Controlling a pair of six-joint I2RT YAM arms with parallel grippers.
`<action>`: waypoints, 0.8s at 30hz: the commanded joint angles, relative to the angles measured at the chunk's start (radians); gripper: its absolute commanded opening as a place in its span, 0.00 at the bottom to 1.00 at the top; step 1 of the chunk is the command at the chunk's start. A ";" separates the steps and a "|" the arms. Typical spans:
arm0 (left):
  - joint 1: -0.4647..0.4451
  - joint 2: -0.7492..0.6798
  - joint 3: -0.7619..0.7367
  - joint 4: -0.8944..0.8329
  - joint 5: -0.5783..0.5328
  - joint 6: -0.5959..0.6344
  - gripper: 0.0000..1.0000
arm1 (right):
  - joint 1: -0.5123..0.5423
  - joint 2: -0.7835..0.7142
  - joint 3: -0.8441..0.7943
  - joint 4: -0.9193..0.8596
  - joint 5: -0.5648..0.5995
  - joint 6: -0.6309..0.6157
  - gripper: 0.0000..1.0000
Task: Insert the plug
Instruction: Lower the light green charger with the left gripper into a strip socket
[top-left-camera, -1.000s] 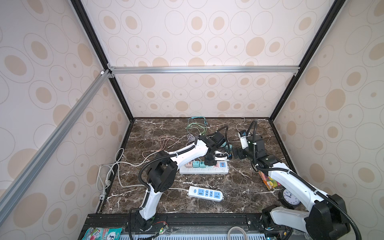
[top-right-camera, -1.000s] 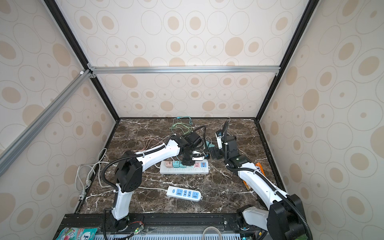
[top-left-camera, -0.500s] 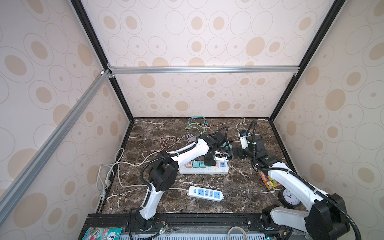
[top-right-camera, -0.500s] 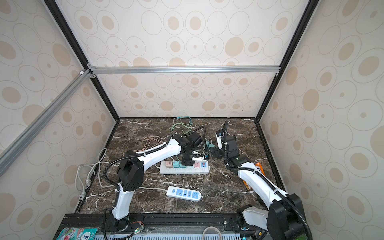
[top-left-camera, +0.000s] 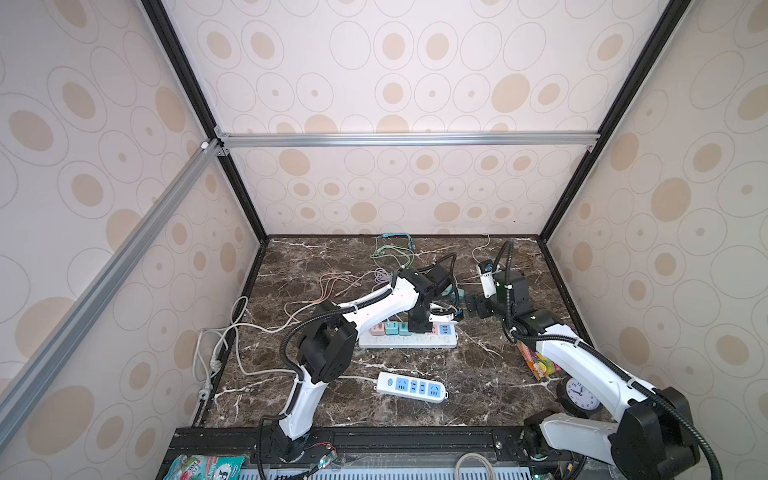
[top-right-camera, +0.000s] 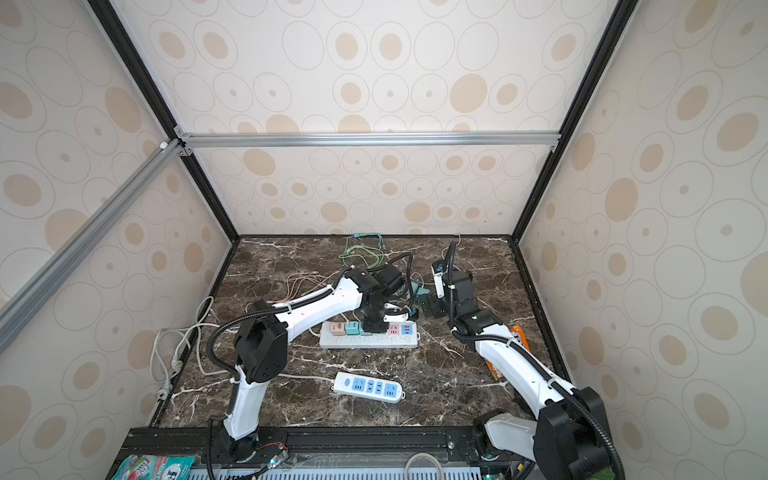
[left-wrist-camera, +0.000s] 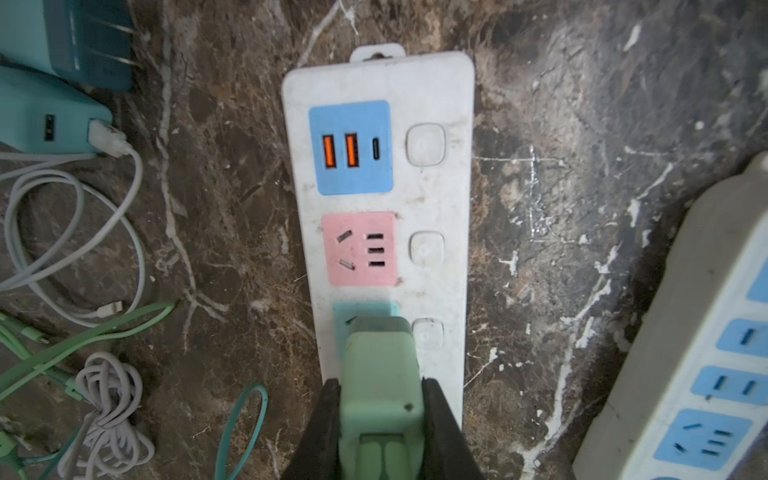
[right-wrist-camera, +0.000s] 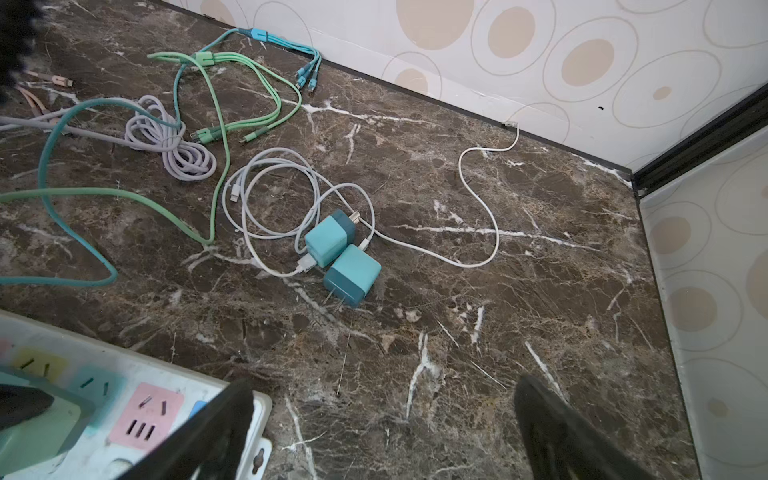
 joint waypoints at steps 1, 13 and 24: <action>-0.018 -0.009 0.001 -0.055 0.024 0.001 0.00 | -0.002 0.002 0.020 -0.004 0.010 -0.006 0.99; -0.015 0.014 -0.070 0.028 -0.023 0.035 0.00 | -0.001 -0.008 0.021 -0.010 0.009 -0.002 0.99; 0.040 0.031 -0.167 0.148 0.013 0.064 0.00 | -0.002 -0.009 0.029 -0.024 0.016 0.001 0.99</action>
